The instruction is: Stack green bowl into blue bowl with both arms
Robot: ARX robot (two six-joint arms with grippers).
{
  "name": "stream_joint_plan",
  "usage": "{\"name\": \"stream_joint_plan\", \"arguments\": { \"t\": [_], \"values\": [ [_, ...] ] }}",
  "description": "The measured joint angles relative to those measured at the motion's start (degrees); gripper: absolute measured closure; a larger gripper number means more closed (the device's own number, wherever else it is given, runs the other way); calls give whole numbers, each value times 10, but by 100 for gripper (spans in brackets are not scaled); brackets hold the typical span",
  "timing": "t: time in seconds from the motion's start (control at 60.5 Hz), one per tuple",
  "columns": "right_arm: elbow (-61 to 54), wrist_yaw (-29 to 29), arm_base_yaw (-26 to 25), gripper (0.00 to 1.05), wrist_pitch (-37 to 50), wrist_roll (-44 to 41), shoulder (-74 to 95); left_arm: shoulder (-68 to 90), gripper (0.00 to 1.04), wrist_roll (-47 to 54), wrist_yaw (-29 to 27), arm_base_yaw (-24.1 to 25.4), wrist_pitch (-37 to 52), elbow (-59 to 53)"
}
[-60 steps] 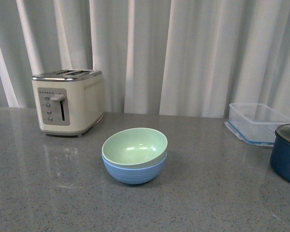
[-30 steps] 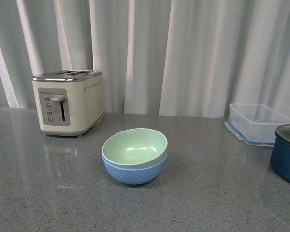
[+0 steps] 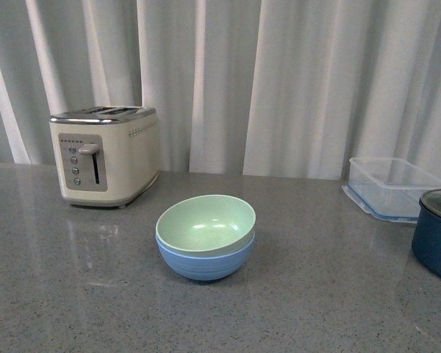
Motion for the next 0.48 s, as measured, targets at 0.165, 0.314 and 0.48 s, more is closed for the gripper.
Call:
{"name": "stream_joint_plan", "arguments": {
  "t": [0.165, 0.314, 0.48],
  "values": [
    [0, 0, 0, 10, 0, 0, 0, 0, 7, 0, 0, 0, 0, 0],
    [0, 0, 0, 10, 0, 0, 0, 0, 7, 0, 0, 0, 0, 0],
    [0, 0, 0, 10, 0, 0, 0, 0, 7, 0, 0, 0, 0, 0]
  ]
}}
